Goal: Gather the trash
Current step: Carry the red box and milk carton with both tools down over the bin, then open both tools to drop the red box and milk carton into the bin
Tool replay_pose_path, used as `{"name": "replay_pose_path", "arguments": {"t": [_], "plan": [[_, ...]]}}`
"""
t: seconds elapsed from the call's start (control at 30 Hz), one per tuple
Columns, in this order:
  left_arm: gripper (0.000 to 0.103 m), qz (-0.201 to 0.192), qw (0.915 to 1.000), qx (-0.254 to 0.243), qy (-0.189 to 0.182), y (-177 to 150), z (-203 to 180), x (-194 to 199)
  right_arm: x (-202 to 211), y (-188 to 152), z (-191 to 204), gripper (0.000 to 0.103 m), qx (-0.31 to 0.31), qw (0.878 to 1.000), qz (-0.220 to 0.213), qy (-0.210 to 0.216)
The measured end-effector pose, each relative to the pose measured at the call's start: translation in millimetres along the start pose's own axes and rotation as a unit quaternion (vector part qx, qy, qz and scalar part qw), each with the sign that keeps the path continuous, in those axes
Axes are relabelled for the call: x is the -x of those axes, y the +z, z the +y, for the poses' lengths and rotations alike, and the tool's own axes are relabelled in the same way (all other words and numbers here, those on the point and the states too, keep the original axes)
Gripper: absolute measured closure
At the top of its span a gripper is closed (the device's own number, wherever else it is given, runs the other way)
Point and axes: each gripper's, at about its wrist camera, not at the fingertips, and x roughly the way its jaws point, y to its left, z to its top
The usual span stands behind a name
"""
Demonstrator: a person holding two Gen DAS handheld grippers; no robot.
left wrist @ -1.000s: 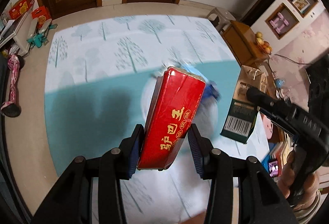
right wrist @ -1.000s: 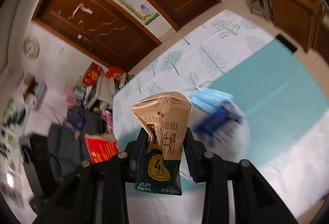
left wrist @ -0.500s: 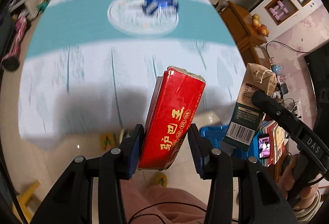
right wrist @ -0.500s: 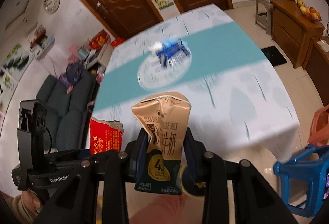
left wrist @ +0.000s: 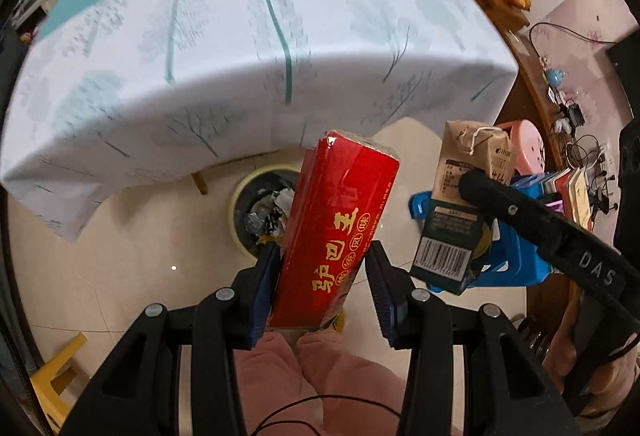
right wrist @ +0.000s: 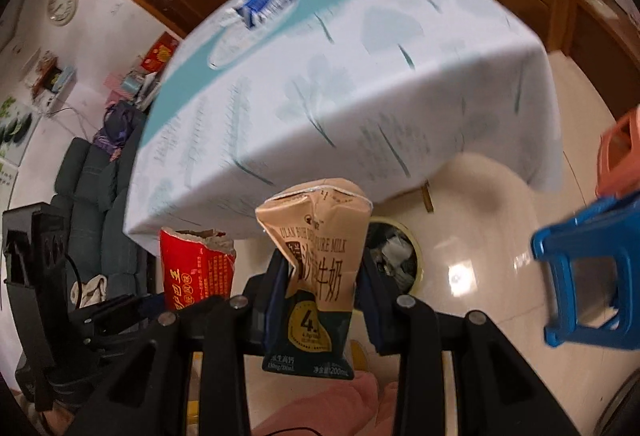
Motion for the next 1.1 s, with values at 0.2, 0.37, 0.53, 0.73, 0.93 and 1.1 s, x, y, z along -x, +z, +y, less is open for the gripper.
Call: {"name": "replay_pose_path", "arguments": {"t": [0.2,0.37,0.53,0.73,0.93,1.1], "plan": [[0.061,0.012,0.9999,-0.008,0.000,-3.8,15.3,-70.1,-51.8,-23.3,-23.4,0.069,-0.015,0.999,0.005,-0.029],[0.060,0.024,0.9997,-0.008,-0.005,-2.9,35.1,-125.9,-102.9,-39.8,-46.7,0.069,-0.042,0.998,0.010,-0.054],[0.060,0.035,0.9992,-0.017,-0.002,-3.0,47.6,-174.0,-148.6,-51.7,-65.9,0.069,-0.060,0.996,0.015,-0.067],[0.050,0.041,0.9990,-0.013,0.010,-3.1,60.8,-218.3,-189.1,-61.1,-75.9,0.069,-0.059,0.995,0.023,-0.078],[0.021,0.033,0.9992,-0.005,0.024,-7.7,70.4,-237.3,-216.3,-64.7,-80.5,0.069,-0.059,0.994,0.030,-0.086],[0.017,0.011,0.9993,-0.004,0.037,-11.8,78.8,-236.4,-226.0,-65.7,-75.1,0.068,-0.055,0.994,0.035,-0.086]]}}
